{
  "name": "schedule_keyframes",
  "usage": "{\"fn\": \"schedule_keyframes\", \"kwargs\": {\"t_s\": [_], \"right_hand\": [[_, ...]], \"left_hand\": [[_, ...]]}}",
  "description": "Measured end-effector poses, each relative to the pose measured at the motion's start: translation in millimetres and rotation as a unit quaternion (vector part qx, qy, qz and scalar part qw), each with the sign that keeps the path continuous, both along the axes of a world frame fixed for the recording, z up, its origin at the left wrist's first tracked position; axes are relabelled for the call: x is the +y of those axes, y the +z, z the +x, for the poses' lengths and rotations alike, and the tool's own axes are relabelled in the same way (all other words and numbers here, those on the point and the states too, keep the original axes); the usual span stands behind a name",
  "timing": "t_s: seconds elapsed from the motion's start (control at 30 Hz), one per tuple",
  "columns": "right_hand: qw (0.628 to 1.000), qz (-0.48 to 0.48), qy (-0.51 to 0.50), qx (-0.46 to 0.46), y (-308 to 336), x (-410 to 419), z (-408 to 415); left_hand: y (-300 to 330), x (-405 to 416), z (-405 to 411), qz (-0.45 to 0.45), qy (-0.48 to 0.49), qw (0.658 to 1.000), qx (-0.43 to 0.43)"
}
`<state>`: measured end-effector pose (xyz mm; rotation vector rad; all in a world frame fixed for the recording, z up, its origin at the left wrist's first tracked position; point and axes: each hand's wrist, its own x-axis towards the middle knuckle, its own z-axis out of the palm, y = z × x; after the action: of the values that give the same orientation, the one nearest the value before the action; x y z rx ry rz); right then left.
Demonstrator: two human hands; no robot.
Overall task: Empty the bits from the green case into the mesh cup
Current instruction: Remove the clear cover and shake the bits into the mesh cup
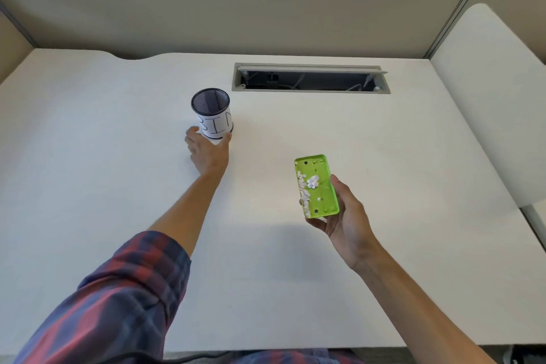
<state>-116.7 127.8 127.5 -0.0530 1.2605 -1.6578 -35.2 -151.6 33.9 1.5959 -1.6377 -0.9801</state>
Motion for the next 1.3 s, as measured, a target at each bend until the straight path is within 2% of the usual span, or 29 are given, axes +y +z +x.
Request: {"fn": "schedule_keyframes", "kwargs": {"t_s": [0.2, 0.57, 0.73, 1.3], "right_hand": [[1.000, 0.011, -0.002, 0.008, 0, -4, -5], [1.000, 0.013, 0.006, -0.005, -4, -13, -10], [1.000, 0.006, 0.002, -0.008, -4, -15, -12], [0.998, -0.056, 0.019, -0.029, 0, -16, -19]], "left_hand": [[-1, -34, -6, 0.046, -0.019, 0.997, 0.052], [0, -58, -23, 0.051, -0.020, 0.992, 0.110], [-1, -55, -24, 0.034, -0.005, 0.993, 0.110], [2, 66, 4, 0.012, -0.101, 0.985, 0.142]]}}
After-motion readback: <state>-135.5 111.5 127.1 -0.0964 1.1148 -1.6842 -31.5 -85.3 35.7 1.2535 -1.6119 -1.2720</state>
